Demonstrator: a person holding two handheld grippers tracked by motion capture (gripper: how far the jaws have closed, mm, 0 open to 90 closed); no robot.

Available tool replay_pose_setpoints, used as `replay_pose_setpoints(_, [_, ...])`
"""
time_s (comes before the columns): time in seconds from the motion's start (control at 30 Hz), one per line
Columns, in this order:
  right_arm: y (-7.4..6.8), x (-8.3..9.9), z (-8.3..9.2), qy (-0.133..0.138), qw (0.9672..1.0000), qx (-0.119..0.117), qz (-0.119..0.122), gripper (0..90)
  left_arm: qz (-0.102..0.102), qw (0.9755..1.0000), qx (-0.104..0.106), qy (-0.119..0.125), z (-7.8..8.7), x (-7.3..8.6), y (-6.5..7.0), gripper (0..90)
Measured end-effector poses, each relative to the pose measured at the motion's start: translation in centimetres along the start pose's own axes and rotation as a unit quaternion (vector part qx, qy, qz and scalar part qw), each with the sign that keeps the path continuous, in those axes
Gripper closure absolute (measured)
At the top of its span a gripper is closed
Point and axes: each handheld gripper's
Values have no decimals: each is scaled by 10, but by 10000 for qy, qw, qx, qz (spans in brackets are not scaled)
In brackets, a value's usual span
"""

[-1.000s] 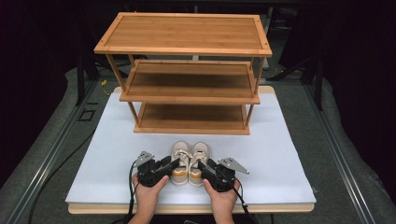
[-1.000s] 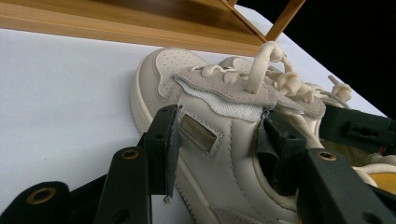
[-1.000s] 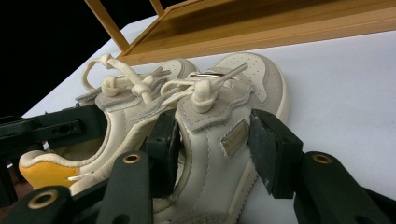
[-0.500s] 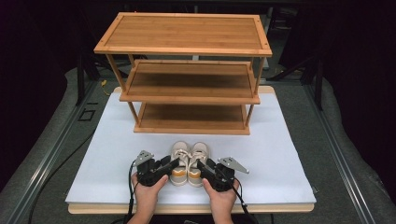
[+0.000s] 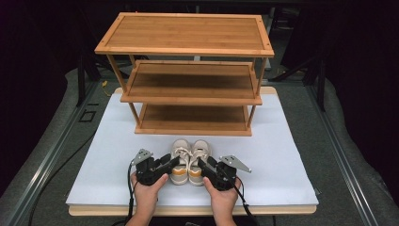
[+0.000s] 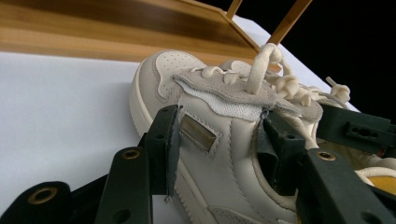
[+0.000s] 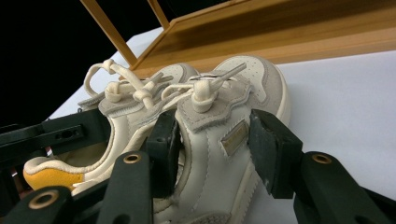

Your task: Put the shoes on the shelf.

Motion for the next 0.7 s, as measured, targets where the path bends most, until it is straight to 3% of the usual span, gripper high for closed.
replay_pose_setpoints(0.47, [-11,-20,9,146,9998,32,119,541,-77,9998,29,186,9,-21,9,534])
replay_pose_setpoints(0.5, [-11,-22,10,113,9998,-123,136,540,-89,9997,26,206,10,-22,10,534])
replay_pose_setpoints(0.53, [-14,-23,9,195,9996,177,138,541,-90,9997,29,209,11,-24,11,533])
replay_pose_setpoints(0.57, [-13,-25,10,175,9997,-38,151,540,-103,9997,24,235,12,-25,12,534])
replay_pose_setpoints(0.7, [-17,-32,11,221,9995,-49,199,540,-128,9996,12,268,15,-32,14,533])
Point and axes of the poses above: each handheld gripper's, and its own axes: z roughly backward along the jaws, x roughly out of its underside, y roughly to its right, and after that the axes turned 1 degree about z, right-handed
